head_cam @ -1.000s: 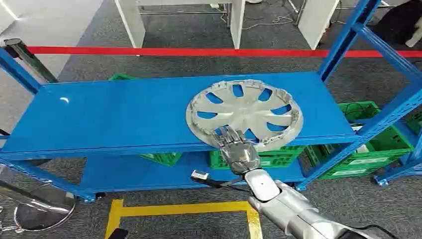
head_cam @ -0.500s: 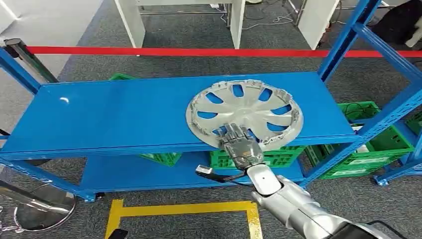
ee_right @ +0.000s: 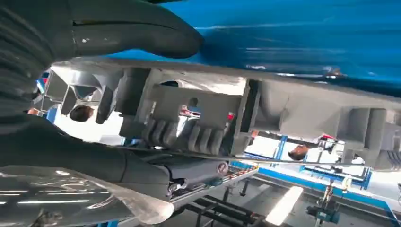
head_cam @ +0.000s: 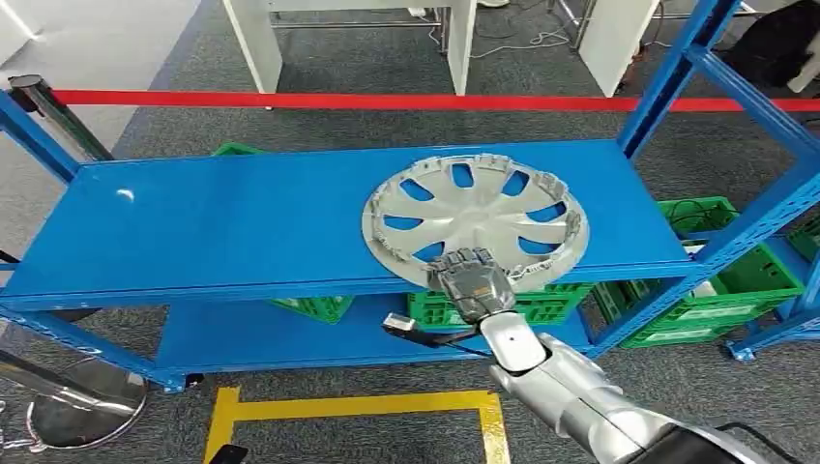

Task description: Take the parts from the cabinet and place them on the table.

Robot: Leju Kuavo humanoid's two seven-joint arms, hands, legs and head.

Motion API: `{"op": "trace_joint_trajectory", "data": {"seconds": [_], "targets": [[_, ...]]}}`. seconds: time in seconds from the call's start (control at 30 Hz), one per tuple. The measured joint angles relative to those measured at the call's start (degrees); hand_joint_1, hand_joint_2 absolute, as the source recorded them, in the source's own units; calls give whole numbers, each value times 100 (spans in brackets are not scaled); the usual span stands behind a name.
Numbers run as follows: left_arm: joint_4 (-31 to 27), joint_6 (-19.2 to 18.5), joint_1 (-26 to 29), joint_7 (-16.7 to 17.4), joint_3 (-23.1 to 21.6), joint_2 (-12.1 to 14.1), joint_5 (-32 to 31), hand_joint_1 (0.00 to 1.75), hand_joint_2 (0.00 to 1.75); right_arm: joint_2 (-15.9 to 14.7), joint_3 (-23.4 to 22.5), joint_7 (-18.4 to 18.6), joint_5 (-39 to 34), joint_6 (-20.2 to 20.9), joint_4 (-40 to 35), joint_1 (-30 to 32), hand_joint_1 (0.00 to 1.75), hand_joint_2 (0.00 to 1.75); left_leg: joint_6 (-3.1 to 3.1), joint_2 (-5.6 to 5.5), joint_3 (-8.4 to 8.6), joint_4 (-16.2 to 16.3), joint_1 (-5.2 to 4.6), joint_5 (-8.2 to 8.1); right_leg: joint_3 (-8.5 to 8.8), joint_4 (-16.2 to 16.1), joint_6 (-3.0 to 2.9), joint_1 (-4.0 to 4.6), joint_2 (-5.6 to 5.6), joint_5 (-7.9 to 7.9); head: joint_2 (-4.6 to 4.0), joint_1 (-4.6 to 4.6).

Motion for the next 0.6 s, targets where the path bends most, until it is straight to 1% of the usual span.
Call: {"op": "trace_joint_trajectory", "data": {"seconds": [0.17,0.4,0.5,0.6], "targets": [[0,-11,0,0,4,-4,0,0,175,0,7,-2,-2,68,-7,-40,175,175,0,0,0,1,0,0,2,0,0,0,0,0,0,0],[0,-20,-2,-20,59,-22,-7,0,175,0,7,-48,0,41,-133,-19,175,175,0,2,0,5,0,0,1,0,5,0,6,3,0,0],[0,-20,-1,-52,118,-44,-11,0,175,0,7,-88,0,-128,-364,75,175,175,0,2,0,6,1,0,1,0,5,0,7,3,0,0],[0,-18,0,-63,149,-59,-35,0,175,-7,137,39,0,-371,-721,210,175,175,0,2,-1,6,2,0,-1,0,5,1,7,3,0,0]]}}
